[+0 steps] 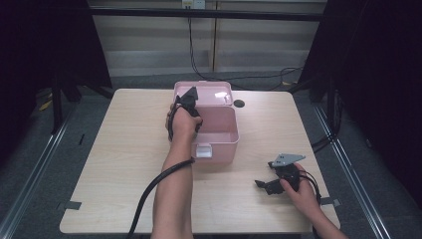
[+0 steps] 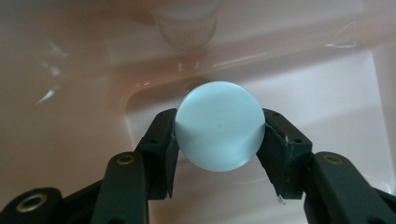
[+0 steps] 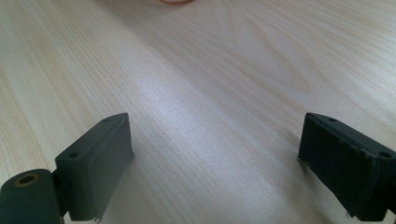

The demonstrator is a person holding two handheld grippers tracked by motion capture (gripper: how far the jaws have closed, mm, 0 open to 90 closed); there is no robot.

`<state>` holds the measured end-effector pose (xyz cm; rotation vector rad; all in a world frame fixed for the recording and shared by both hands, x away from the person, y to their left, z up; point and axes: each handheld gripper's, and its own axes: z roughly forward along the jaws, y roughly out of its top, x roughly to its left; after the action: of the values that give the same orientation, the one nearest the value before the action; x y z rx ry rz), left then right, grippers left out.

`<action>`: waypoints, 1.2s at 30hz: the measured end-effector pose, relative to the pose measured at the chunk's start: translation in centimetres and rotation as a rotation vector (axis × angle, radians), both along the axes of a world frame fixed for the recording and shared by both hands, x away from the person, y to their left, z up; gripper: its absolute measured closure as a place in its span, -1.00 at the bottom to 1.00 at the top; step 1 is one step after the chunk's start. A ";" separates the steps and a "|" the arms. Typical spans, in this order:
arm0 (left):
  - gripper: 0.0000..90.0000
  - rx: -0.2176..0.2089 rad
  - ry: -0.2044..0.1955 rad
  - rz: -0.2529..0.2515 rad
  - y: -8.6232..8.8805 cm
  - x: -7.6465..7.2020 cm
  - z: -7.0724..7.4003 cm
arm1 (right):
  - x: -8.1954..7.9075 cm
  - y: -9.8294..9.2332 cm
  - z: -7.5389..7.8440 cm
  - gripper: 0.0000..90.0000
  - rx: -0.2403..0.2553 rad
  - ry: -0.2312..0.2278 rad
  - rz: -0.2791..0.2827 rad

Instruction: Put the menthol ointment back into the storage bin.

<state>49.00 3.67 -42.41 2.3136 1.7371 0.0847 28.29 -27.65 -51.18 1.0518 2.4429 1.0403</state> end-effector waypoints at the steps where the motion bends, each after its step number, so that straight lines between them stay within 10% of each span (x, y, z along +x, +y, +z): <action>1: 0.11 0.000 0.000 0.000 0.0 0.0 0.0 | 0.0 0.0 0.0 -0.80 0.000 0.000 0.000; 36: -0.15 0.011 -0.041 -0.006 -0.4 0.0 -0.5 | 0.0 0.0 0.0 -0.80 0.000 0.000 0.000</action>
<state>49.04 3.24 -42.89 2.3073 1.7143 0.1402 28.29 -27.65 -51.18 1.0516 2.4431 1.0404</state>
